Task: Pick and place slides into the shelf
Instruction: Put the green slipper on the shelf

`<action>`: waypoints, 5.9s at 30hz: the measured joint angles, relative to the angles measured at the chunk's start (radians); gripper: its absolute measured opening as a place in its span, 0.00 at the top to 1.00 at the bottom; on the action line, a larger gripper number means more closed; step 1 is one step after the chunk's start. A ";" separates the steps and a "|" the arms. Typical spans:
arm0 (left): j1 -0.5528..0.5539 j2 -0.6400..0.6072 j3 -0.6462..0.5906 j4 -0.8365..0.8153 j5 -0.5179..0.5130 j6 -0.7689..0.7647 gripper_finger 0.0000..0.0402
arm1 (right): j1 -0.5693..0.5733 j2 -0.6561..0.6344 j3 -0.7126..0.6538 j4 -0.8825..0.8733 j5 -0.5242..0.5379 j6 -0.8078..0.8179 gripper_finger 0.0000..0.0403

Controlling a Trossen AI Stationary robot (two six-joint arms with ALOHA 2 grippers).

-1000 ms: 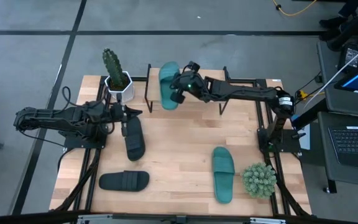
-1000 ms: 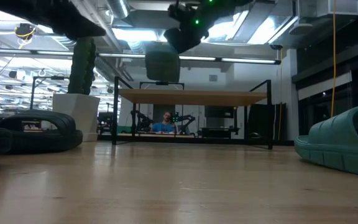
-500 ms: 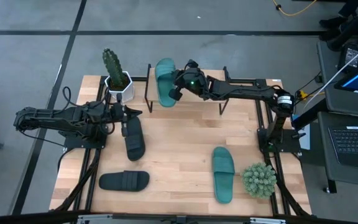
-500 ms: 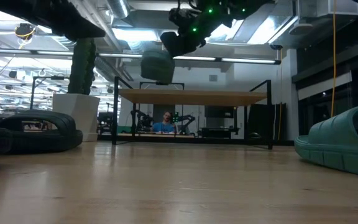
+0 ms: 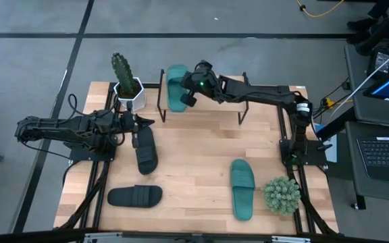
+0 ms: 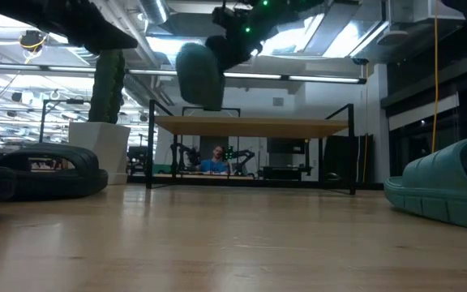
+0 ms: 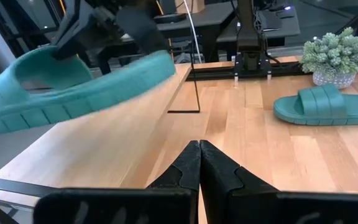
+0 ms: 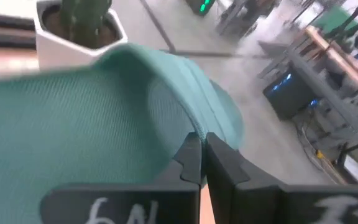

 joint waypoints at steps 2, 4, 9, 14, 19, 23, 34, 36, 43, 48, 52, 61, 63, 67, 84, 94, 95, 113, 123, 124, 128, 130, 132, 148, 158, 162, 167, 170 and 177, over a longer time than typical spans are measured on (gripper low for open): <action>0.000 0.000 0.000 -0.001 0.000 0.001 1.00 | -0.007 0.016 0.028 -0.030 0.003 0.005 0.98; 0.000 0.000 0.000 0.000 0.000 0.001 1.00 | -0.009 0.036 0.057 -0.038 0.013 -0.006 0.98; 0.003 0.000 0.000 -0.001 0.000 0.001 1.00 | -0.010 0.104 0.165 -0.131 0.030 -0.010 0.98; 0.003 0.000 0.000 -0.002 0.000 -0.002 1.00 | -0.014 0.174 0.262 -0.201 0.035 -0.002 0.98; 0.003 0.000 0.000 -0.002 0.000 -0.002 1.00 | -0.014 0.225 0.285 -0.209 0.111 -0.006 0.98; 0.003 0.000 0.000 -0.003 0.000 -0.002 1.00 | -0.015 0.242 0.283 -0.222 0.108 -0.002 0.98; 0.003 0.000 0.000 -0.003 0.000 -0.003 1.00 | -0.013 0.252 0.281 -0.212 0.076 0.020 0.98; 0.003 0.000 0.000 -0.003 0.000 -0.003 1.00 | -0.013 0.252 0.281 -0.211 0.076 0.019 0.98; 0.003 0.000 0.000 -0.003 0.000 -0.003 1.00 | -0.013 0.252 0.280 -0.189 0.047 -0.012 0.98; 0.003 0.000 0.000 -0.006 0.000 -0.003 1.00 | -0.013 0.252 0.279 -0.165 -0.003 -0.015 0.98; 0.003 0.000 0.000 -0.046 0.000 -0.003 1.00 | -0.012 0.252 0.279 -0.165 -0.004 -0.014 0.98; 0.003 0.000 0.000 -0.066 0.000 -0.004 1.00 | -0.012 0.252 0.279 -0.158 0.055 -0.008 0.98; 0.003 0.000 0.000 -0.066 0.000 -0.004 1.00 | -0.013 0.252 0.279 -0.155 0.056 -0.009 0.98; 0.003 0.000 0.000 -0.066 0.000 -0.005 1.00 | -0.013 0.252 0.279 -0.134 0.055 -0.009 0.98; 0.003 0.000 0.000 -0.066 0.000 -0.005 1.00 | -0.017 0.280 0.278 -0.091 0.053 -0.007 0.98; 0.003 0.000 0.000 -0.066 0.000 -0.005 1.00 | -0.023 0.303 0.281 -0.048 0.061 -0.002 0.98; 0.003 0.000 0.000 -0.066 0.000 -0.005 1.00 | -0.023 0.304 0.285 -0.050 0.061 -0.003 0.98; 0.003 0.000 0.000 -0.066 0.000 -0.004 1.00 | -0.015 0.305 0.288 -0.063 0.027 0.008 0.89; 0.003 0.000 0.000 -0.066 0.000 -0.004 1.00 | -0.014 0.305 0.288 -0.058 -0.006 0.047 0.86; 0.003 0.000 0.000 -0.066 0.000 -0.004 1.00 | -0.014 0.305 0.288 -0.054 -0.018 0.049 0.86; 0.003 0.000 0.000 -0.066 0.001 -0.004 1.00 | -0.012 0.305 0.288 -0.041 -0.036 0.049 0.86; 0.003 0.000 0.000 -0.066 0.001 -0.004 1.00 | -0.012 0.305 0.288 -0.041 -0.037 0.050 0.86; 0.003 0.000 0.000 -0.067 0.001 -0.005 1.00 | -0.012 0.305 0.288 -0.041 -0.037 0.050 0.86; 0.003 0.000 0.000 -0.075 0.001 -0.005 1.00 | -0.012 0.305 0.288 -0.042 -0.068 0.076 0.74; 0.003 0.000 0.000 -0.082 0.001 -0.005 1.00 | -0.010 0.302 0.288 -0.054 -0.075 0.099 0.52; 0.003 0.000 0.000 -0.082 0.001 -0.005 1.00 | -0.005 0.272 0.288 -0.077 -0.085 0.097 0.50; 0.003 0.000 0.000 -0.082 0.001 -0.005 1.00 | 0.010 0.214 0.290 -0.145 -0.085 0.073 0.50; 0.003 0.000 0.000 -0.086 0.001 -0.006 1.00 | 0.028 0.157 0.290 -0.235 -0.085 0.069 0.50; 0.002 0.000 0.000 -0.090 0.000 -0.005 1.00 | 0.104 0.019 0.290 -0.536 -0.083 0.106 0.54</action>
